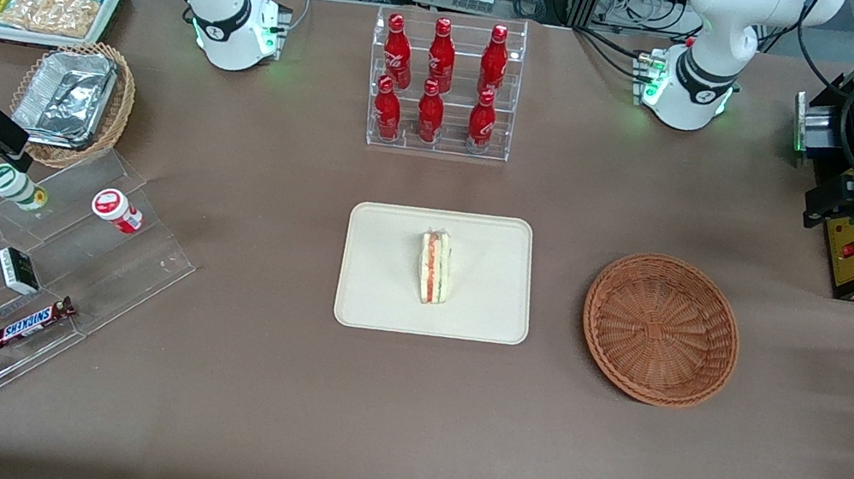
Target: Place sandwich from basket to tray
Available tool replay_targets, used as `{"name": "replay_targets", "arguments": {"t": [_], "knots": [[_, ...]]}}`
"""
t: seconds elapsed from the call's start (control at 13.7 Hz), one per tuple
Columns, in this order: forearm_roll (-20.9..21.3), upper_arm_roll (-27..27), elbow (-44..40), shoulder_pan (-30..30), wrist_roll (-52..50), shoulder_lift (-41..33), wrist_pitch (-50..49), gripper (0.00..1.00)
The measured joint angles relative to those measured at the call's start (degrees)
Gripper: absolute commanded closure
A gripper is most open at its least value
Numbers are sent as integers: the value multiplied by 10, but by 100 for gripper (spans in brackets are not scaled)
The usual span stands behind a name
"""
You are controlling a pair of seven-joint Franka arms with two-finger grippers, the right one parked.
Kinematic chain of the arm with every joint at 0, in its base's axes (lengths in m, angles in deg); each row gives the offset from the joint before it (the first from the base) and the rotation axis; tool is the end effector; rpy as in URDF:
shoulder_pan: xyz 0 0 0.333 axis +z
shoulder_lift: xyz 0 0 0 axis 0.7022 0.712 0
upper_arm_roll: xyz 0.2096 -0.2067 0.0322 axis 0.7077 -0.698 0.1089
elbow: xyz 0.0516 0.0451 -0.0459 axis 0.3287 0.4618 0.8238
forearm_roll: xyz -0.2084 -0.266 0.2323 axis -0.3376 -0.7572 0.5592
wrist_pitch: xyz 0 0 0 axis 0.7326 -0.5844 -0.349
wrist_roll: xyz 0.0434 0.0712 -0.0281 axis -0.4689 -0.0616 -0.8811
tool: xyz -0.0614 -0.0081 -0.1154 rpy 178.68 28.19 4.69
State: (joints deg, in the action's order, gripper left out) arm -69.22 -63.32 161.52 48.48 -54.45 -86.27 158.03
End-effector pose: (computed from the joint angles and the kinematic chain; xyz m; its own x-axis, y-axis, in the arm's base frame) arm 0.5465 -0.0289 0.5805 0.9966 0.0211 -0.0794 0.0170 -0.9985 -0.0525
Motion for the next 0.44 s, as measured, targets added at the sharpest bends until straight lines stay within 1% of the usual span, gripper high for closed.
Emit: {"name": "replay_targets", "arguments": {"t": [0.29,0.44], "knots": [[0,0,-1,0,0,11,10,0],[0,0,-18,0,0,20,11,0]]}}
